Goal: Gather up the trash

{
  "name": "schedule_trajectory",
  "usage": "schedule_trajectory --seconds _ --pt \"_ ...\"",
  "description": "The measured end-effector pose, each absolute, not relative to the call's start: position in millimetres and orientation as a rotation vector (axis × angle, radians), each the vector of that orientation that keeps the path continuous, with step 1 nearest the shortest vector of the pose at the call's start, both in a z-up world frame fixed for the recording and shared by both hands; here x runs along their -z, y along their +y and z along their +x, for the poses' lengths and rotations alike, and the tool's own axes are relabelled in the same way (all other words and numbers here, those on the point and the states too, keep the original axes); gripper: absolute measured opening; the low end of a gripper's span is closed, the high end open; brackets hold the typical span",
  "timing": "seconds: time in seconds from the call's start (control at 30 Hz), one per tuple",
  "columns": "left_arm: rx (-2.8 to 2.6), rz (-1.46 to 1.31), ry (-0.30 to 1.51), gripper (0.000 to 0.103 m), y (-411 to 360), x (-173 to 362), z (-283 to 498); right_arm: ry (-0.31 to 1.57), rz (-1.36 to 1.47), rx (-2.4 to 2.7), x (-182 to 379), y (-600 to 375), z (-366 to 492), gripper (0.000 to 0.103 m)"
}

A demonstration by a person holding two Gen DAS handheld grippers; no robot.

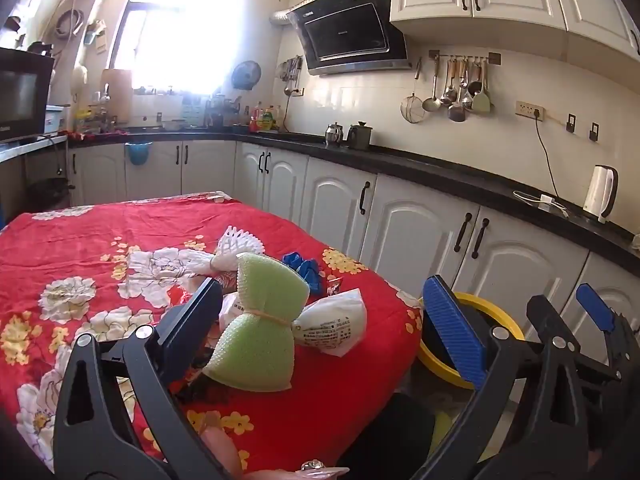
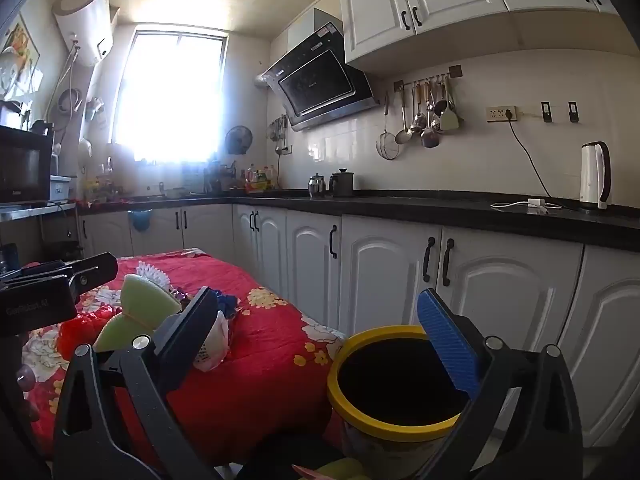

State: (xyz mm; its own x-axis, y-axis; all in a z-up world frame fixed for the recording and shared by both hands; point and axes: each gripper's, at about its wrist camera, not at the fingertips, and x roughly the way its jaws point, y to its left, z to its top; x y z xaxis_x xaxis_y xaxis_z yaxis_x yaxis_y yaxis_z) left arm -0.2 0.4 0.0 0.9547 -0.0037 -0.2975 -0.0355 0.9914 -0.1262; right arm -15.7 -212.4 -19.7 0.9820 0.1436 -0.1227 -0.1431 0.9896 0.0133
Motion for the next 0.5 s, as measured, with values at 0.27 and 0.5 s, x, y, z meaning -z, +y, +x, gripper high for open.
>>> schedule_trajectory --seconds 0.27,0.5 --pt "-0.017 -0.123 0.307 0.092 -2 0 -3 0.139 0.016 -0.141 19 -212 -13 0.097" --pt "-0.017 -0.133 0.314 0.092 0 0 0 0.132 0.0 -0.128 23 -208 -15 0.097"
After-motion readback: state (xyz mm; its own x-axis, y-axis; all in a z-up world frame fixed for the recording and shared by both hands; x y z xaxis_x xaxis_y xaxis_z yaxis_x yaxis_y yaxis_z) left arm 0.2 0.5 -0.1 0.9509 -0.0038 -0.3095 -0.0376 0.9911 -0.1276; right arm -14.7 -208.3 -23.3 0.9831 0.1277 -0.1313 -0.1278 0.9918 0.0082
